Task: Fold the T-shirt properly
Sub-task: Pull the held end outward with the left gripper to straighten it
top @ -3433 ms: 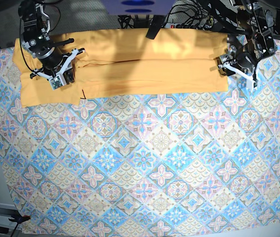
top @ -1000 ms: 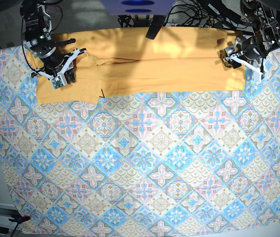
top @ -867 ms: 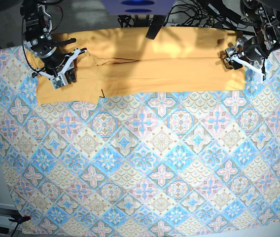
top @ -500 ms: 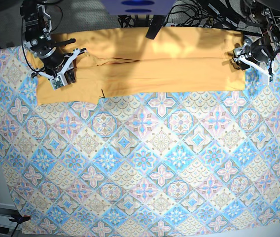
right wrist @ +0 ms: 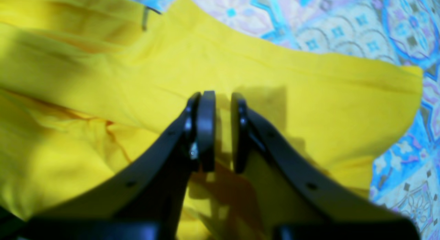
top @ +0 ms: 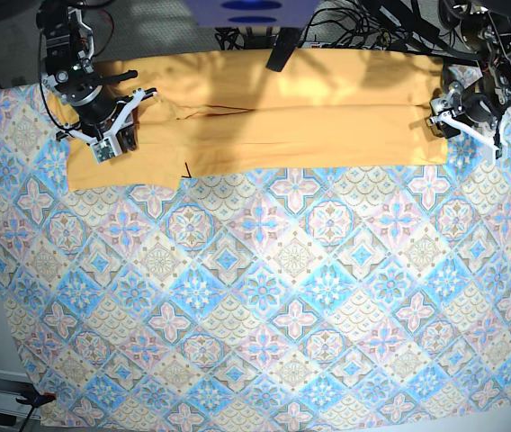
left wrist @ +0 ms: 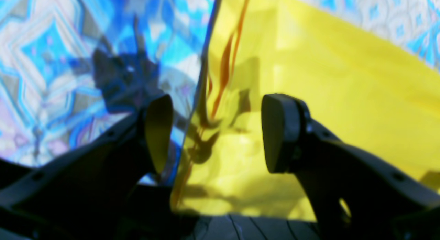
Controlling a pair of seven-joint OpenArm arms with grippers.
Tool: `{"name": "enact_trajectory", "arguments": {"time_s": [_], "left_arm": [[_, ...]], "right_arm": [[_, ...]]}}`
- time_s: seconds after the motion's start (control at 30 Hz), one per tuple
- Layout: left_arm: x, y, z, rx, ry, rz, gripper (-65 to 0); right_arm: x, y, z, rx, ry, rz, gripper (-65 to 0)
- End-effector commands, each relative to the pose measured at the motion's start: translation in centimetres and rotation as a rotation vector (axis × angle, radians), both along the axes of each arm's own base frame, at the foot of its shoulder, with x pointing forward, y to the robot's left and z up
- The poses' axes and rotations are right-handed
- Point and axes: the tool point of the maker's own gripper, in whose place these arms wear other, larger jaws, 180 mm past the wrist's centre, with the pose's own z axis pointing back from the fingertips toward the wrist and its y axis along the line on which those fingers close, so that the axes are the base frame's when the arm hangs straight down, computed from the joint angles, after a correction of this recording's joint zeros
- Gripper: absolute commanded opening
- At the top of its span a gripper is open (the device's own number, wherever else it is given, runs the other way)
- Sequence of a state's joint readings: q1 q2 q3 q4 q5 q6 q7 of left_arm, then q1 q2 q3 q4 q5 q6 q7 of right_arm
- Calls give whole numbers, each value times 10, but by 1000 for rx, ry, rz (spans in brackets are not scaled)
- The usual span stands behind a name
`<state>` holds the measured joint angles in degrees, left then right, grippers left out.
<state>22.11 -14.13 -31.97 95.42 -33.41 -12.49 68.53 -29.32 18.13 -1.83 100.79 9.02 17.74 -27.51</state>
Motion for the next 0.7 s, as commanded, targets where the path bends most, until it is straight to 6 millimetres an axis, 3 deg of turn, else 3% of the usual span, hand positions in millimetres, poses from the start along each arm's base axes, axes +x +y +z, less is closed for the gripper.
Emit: {"name": "enact_trajectory", "arguments": {"time_s": [0.0,0.1,0.4,0.57,0.67], "left_arm": [[6,8,4,18,-22,6,-250],[3,9,-6,-5,-3,26,-250],[14,7,-8,-16,-21,35,-250],[11,7,-24,-51,14,63,-252],[13,-4,-32,-70,26,34,-255]], "right_arm": [[7,-1,9,3,-40,5,-568],[8,-1,9,3,-41,5,-568],[8,-1,10,3,-42,4,-568],[8,-1,9,3,-41,5,-568],[8,-2,10,2,-42,3,-568]]}}
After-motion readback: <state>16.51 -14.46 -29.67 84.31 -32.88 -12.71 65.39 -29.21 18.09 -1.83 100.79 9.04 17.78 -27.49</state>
